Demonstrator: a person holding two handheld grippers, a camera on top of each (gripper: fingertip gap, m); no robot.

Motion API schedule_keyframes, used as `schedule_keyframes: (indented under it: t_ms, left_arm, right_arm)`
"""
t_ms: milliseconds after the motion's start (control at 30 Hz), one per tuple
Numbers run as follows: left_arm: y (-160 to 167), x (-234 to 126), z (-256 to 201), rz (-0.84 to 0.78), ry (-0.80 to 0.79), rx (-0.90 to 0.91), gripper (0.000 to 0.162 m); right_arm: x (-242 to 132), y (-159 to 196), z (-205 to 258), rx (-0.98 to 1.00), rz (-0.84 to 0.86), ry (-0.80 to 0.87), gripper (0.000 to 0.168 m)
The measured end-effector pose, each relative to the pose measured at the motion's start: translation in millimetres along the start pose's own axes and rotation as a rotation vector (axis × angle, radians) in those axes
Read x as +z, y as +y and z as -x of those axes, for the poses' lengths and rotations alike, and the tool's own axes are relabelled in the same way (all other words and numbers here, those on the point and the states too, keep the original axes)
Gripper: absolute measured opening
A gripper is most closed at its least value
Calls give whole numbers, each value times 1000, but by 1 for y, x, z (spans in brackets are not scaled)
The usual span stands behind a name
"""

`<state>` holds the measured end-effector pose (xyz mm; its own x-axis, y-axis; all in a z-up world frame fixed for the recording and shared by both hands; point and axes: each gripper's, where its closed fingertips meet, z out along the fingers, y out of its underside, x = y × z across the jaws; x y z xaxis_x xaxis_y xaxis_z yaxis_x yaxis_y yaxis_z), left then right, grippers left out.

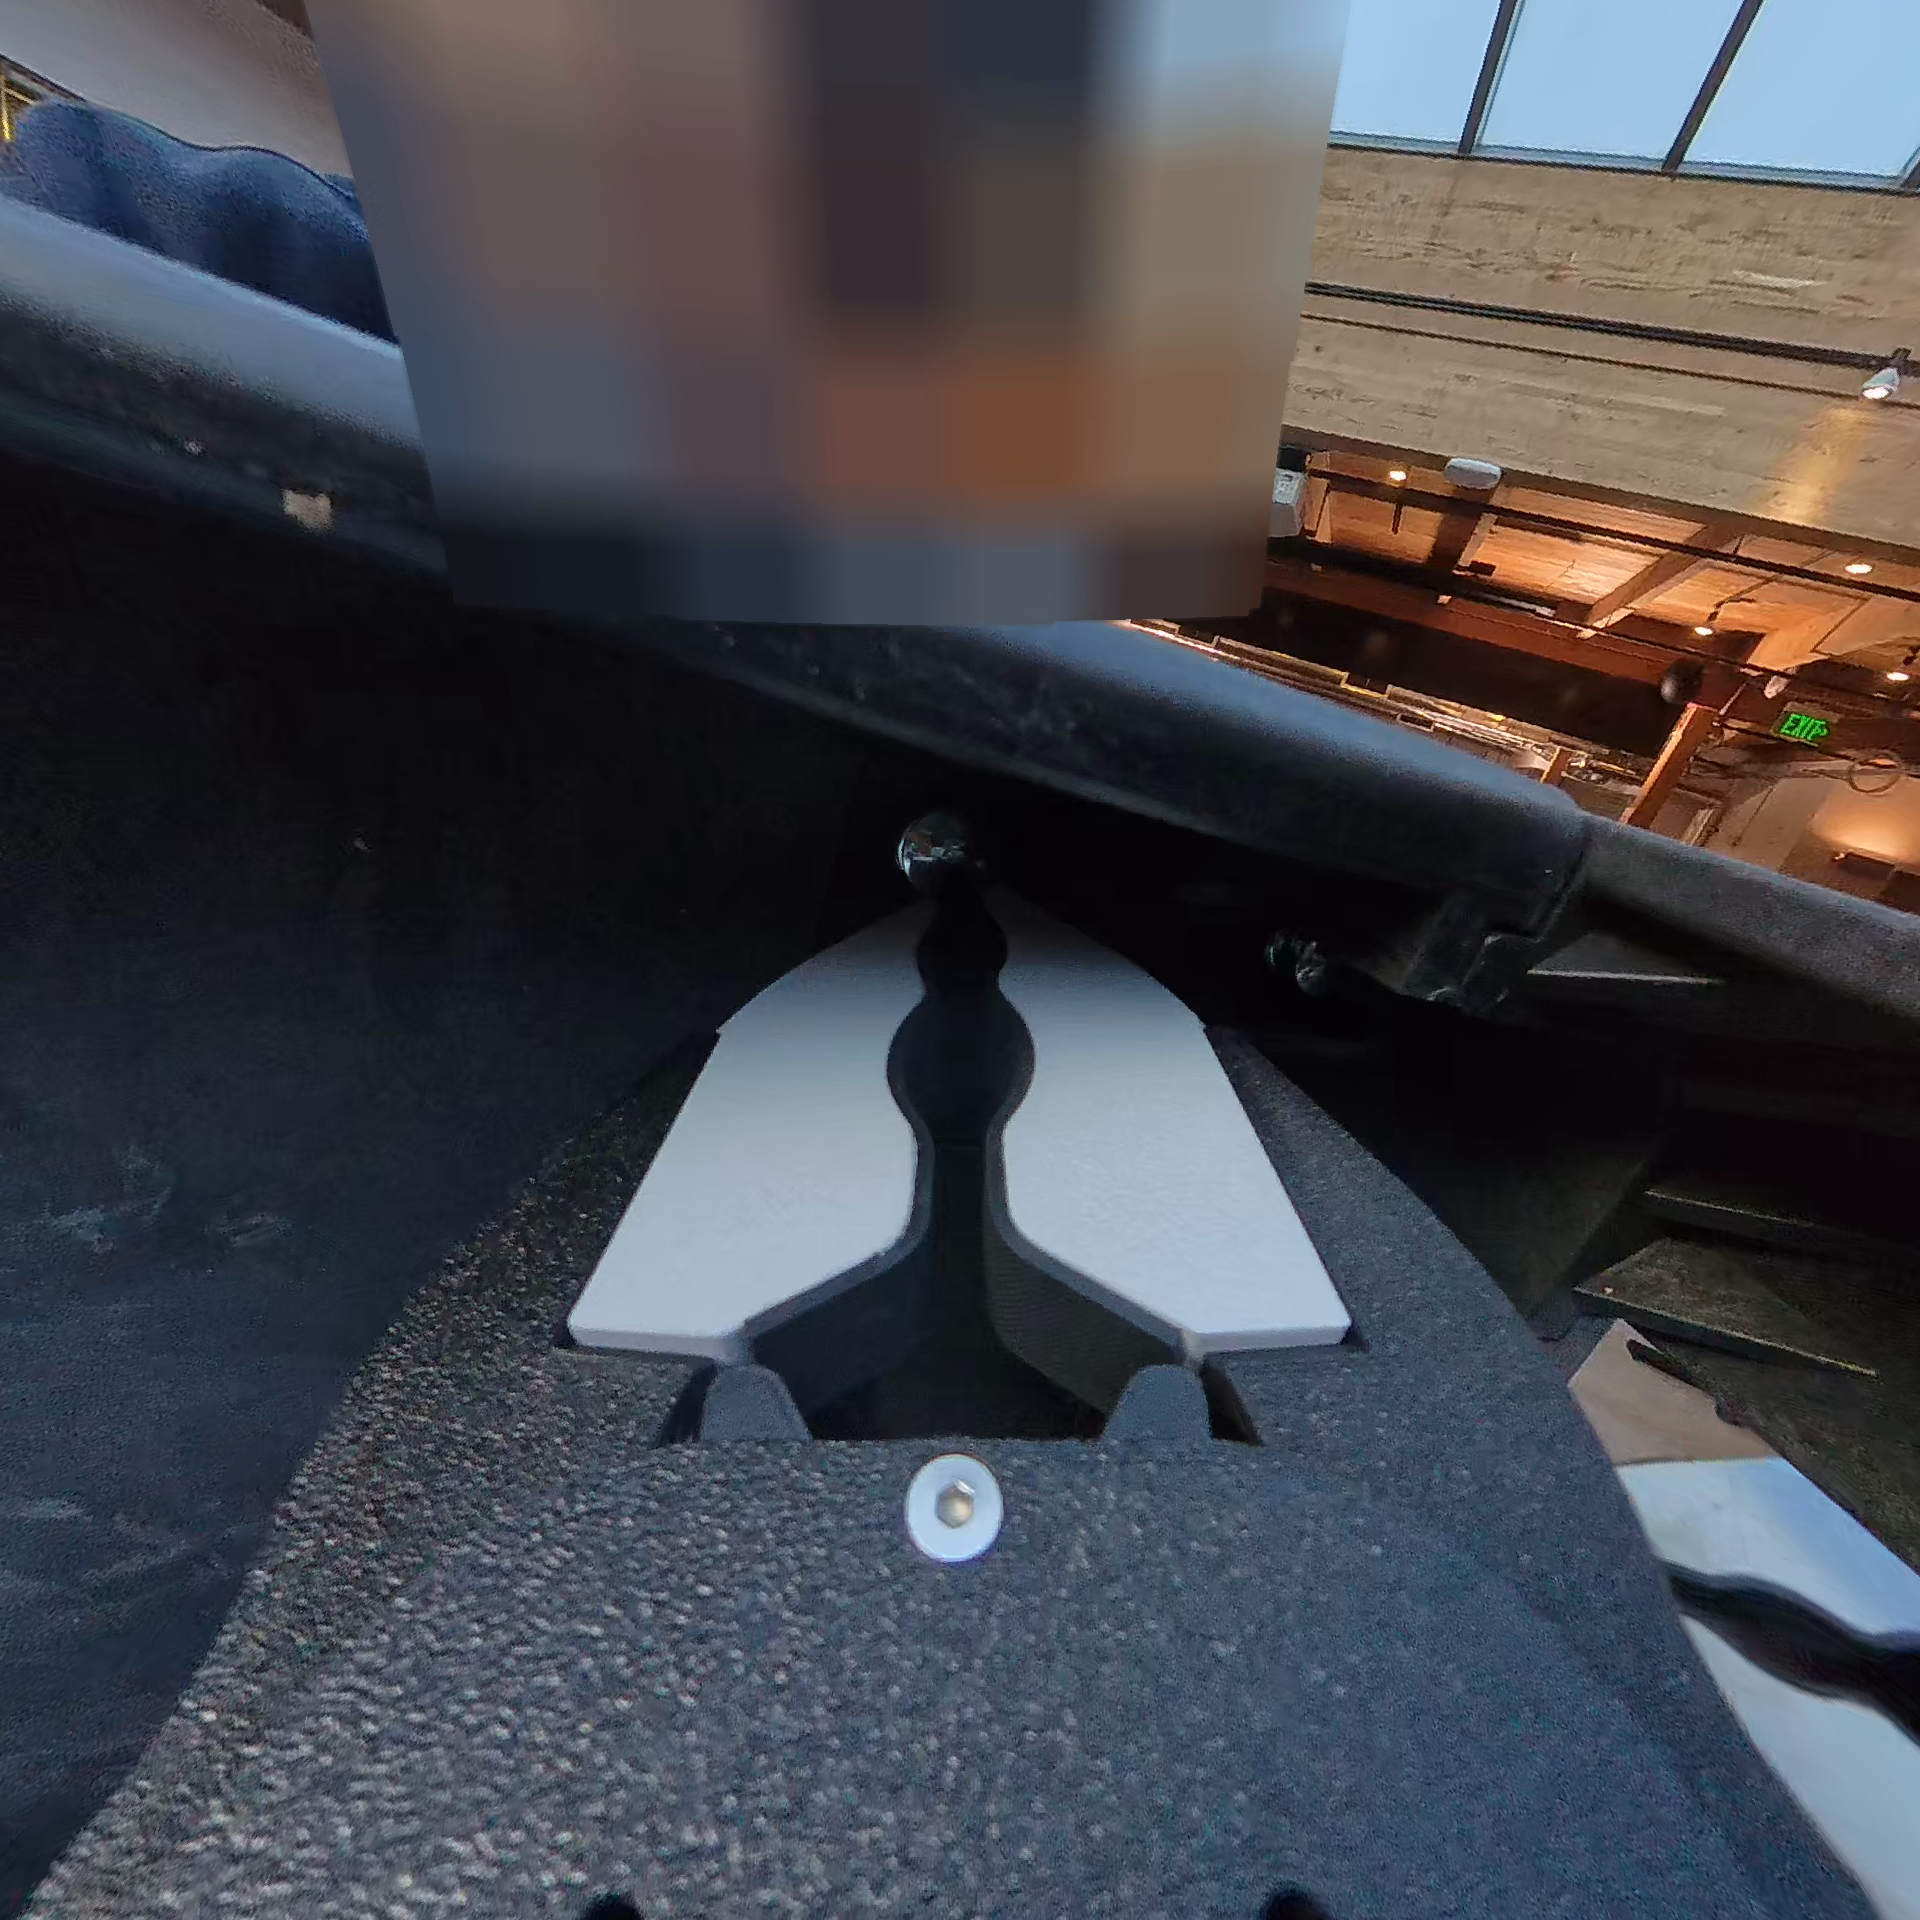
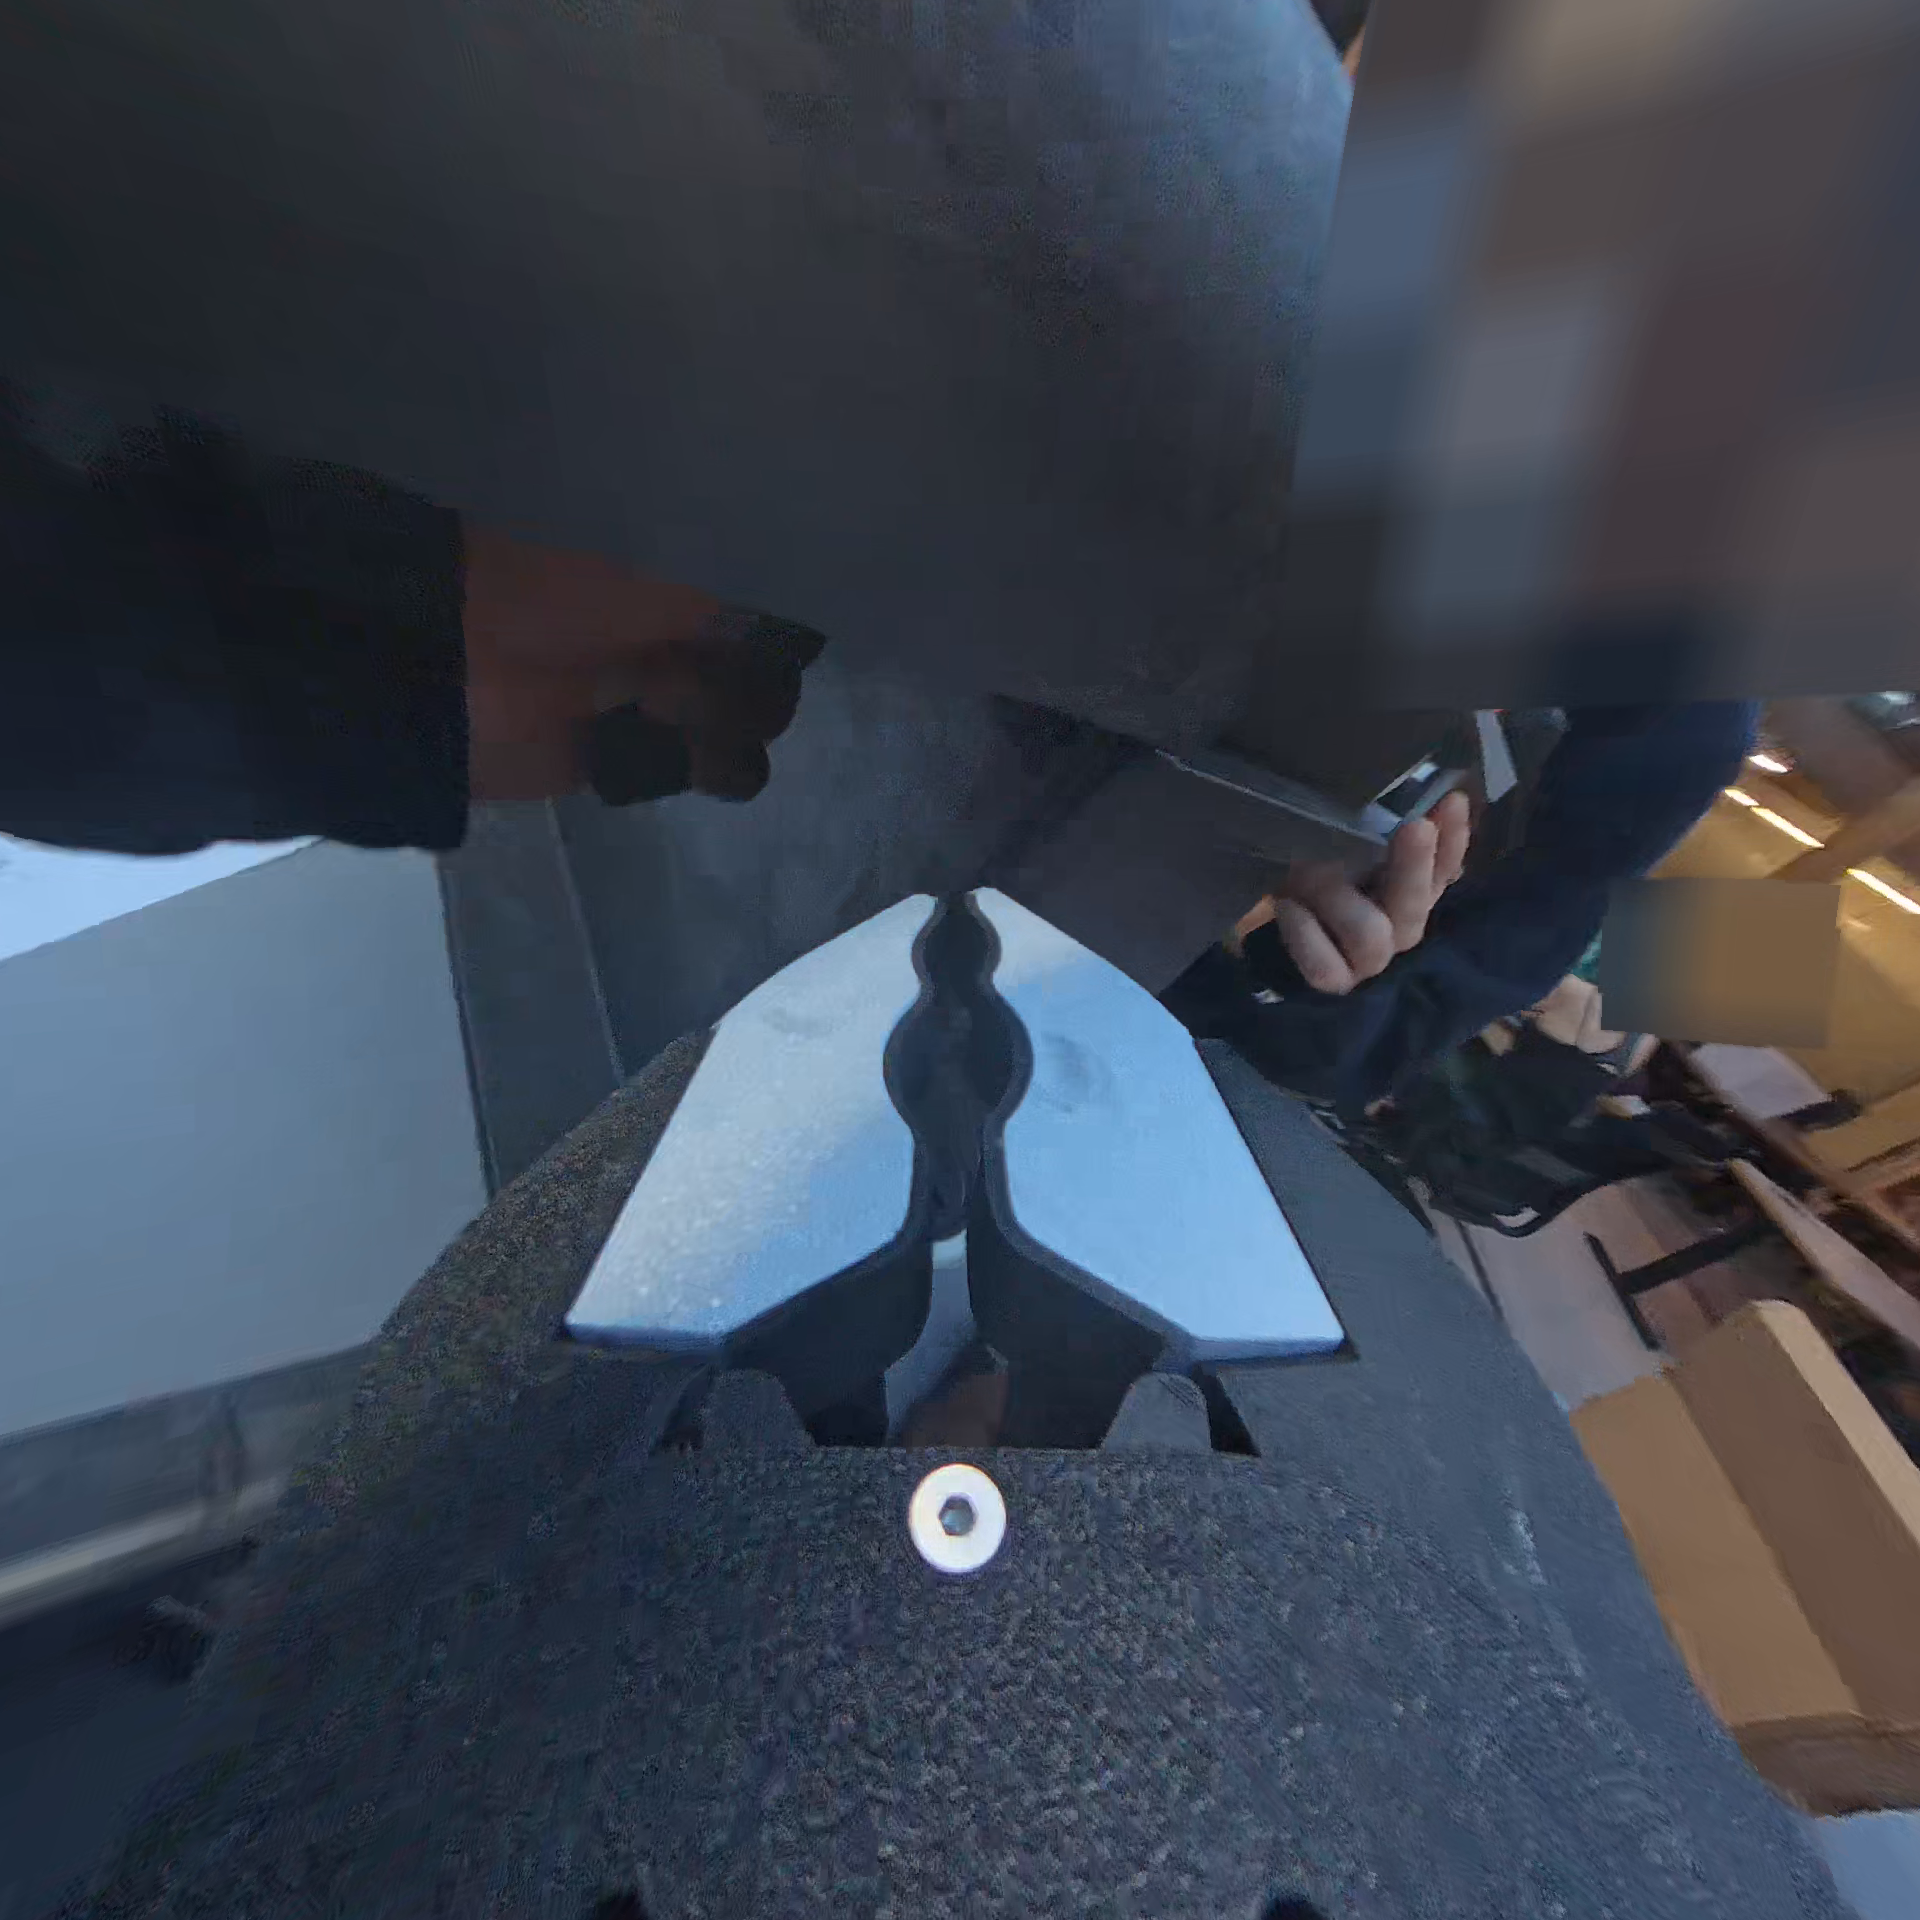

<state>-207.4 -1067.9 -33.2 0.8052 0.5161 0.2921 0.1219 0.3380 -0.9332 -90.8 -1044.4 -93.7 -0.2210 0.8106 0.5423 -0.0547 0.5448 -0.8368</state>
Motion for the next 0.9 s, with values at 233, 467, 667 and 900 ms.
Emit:
schedule_keyframes:
  t_ms: [233, 467, 667, 900]
  left_arm:
    - [0, 0, 0, 12, -2, -22, 2]
    - [0, 1, 0, 18, -2, -25, 2]
    - [0, 0, 0, 29, 20, -4, 2]
    - [0, 0, 0, 25, 28, -17, 2]
  right_arm:
    - [39, -26, 7, 393, -125, 279, 3]
    - [57, -4, 10, 797, -105, 423, 5]
    - [61, -3, 7, 778, -116, 464, 3]
    - [61, -12, -4, 816, -185, 507, 2]
